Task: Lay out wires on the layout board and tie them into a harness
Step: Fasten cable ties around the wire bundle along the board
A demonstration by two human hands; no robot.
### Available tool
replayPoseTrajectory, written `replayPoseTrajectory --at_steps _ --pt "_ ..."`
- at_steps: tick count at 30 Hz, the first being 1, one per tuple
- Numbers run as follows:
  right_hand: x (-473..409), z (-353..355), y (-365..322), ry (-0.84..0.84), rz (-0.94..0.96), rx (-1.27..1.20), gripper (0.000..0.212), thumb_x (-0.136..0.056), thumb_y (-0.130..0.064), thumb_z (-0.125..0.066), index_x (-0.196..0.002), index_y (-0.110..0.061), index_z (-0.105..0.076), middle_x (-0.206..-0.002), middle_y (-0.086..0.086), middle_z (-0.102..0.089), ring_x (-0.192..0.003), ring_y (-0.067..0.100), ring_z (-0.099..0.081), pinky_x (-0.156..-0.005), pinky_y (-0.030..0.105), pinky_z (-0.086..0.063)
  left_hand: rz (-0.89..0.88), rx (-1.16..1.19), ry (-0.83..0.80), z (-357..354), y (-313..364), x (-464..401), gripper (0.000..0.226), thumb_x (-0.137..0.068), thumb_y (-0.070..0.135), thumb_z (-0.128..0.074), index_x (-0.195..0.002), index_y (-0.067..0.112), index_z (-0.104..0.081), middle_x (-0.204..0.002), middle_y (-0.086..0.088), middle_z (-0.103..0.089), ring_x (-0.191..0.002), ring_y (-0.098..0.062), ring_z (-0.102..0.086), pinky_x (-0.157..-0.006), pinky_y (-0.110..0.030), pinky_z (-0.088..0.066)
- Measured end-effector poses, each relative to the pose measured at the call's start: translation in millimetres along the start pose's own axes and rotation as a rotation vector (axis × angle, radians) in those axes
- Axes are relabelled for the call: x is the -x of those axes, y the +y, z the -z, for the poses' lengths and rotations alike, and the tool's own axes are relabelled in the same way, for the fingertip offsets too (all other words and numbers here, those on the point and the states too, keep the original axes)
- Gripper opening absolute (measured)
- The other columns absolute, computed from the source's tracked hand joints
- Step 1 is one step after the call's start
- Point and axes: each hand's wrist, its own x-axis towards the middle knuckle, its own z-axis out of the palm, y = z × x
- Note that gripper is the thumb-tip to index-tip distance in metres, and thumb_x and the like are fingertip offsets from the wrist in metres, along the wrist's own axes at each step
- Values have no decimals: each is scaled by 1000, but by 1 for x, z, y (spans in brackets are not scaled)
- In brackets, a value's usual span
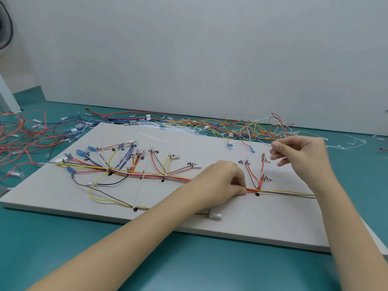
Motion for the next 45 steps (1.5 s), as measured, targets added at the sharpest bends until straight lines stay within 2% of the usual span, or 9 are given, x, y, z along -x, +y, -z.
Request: replayPoseTrajectory --at_steps 5,13,18,22,25,27,29,39,45 --pt "-1 -2 8 -2 30 13 8 -88 1 -65 -83 -2 -70 -70 16 -67 -54 12 -66 -49 21 -55 -40 -10 3 -3 -5 0 15 -90 27 -66 -93 13 -70 -85 9 -54 -83 -10 -51 -80 -32 -46" --pt "2 -15 15 -234 -60 84 8 -85 5 -66 -79 4 -72 -60 12 -68 -50 15 -65 -48 21 -53 -55 10 52 -5 -3 1 12 -89 24 -67 -90 13 -70 -84 7 -57 -80 -12 -53 -80 -36 -47" --pt "8 -19 11 -357 -45 195 5 -80 1 -73 -78 -2 -77 -63 6 -72 -56 10 -61 -56 16 -49 -126 -39 157 -7 5 1 10 -84 16 -71 -94 18 -73 -91 3 -55 -93 -18 -51 -85 -37 -41" --pt "11 -19 9 -339 -97 159 4 -79 5 -73 -81 3 -75 -64 10 -72 -53 10 -62 -55 13 -49 -186 -42 85 -13 12 3 19 -84 5 -63 -95 12 -77 -94 -3 -61 -93 -19 -54 -83 -31 -43" --pt "12 -20 8 -346 -138 135 4 -80 7 -71 -81 4 -73 -59 10 -70 -49 11 -61 -53 13 -49 -137 -10 13 -10 15 5 28 -79 27 -76 -104 15 -75 -88 6 -52 -86 -8 -47 -80 -22 -42" --pt "12 -22 8 -347 -149 151 3 -80 7 -71 -81 4 -73 -58 11 -69 -49 11 -60 -54 14 -50 -104 -21 -79 -7 15 3 48 -71 44 -82 -109 17 -73 -95 3 -57 -91 -9 -49 -81 -24 -43" --pt "12 -23 8 -341 -164 152 3 -80 7 -71 -82 5 -72 -58 11 -69 -49 10 -61 -53 14 -50 -97 -27 -110 -4 15 0 53 -69 46 -83 -110 15 -73 -99 -2 -62 -93 -13 -52 -84 -30 -46" --pt "12 -22 8 -348 -170 198 5 -80 5 -71 -80 1 -74 -66 17 -71 -54 11 -62 -57 19 -51 -169 1 -86 -7 11 -1 31 -81 33 -77 -102 10 -77 -92 0 -53 -86 -9 -44 -78 -29 -39" --pt "14 -23 7 -340 -194 174 9 -81 10 -67 -79 2 -72 -58 11 -69 -46 9 -60 -50 16 -50 -279 -183 -67 -7 14 3 27 -89 37 -67 -96 13 -77 -102 -4 -56 -98 -20 -46 -80 -31 -41"
